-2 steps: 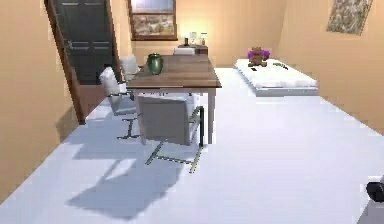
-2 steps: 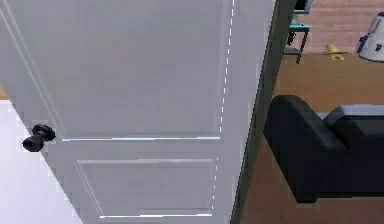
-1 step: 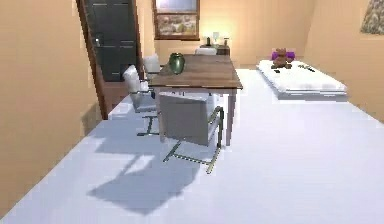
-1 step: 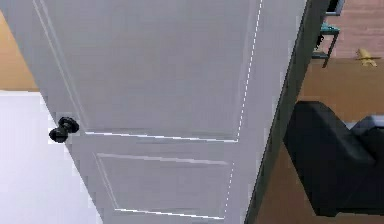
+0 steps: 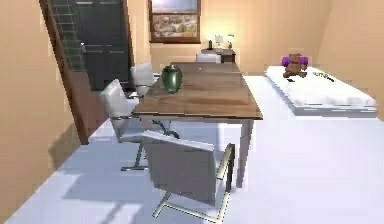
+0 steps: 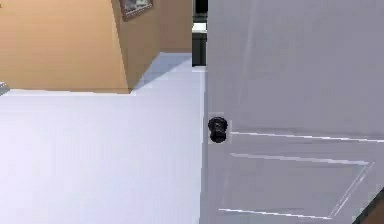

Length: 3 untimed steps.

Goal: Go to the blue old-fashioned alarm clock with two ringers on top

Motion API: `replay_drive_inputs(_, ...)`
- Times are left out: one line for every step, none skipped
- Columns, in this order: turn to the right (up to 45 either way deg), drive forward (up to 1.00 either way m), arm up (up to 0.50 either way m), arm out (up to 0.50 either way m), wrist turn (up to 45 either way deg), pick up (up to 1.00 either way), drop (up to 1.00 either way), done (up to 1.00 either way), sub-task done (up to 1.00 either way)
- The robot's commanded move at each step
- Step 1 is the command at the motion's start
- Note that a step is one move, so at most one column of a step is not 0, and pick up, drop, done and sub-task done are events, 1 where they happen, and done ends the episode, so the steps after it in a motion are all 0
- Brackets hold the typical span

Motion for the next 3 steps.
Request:
replay_drive_inputs(39.0,0.0,0.0,0.0,0.0,0.0,0.0,0.0,0.0)
replay_drive_inputs(0.0,1.0,0.0,0.0,0.0,0.0,0.0,0.0,0.0)
replay_drive_inputs(9.0,0.0,0.0,0.0,0.0,0.0,0.0,0.0,0.0)
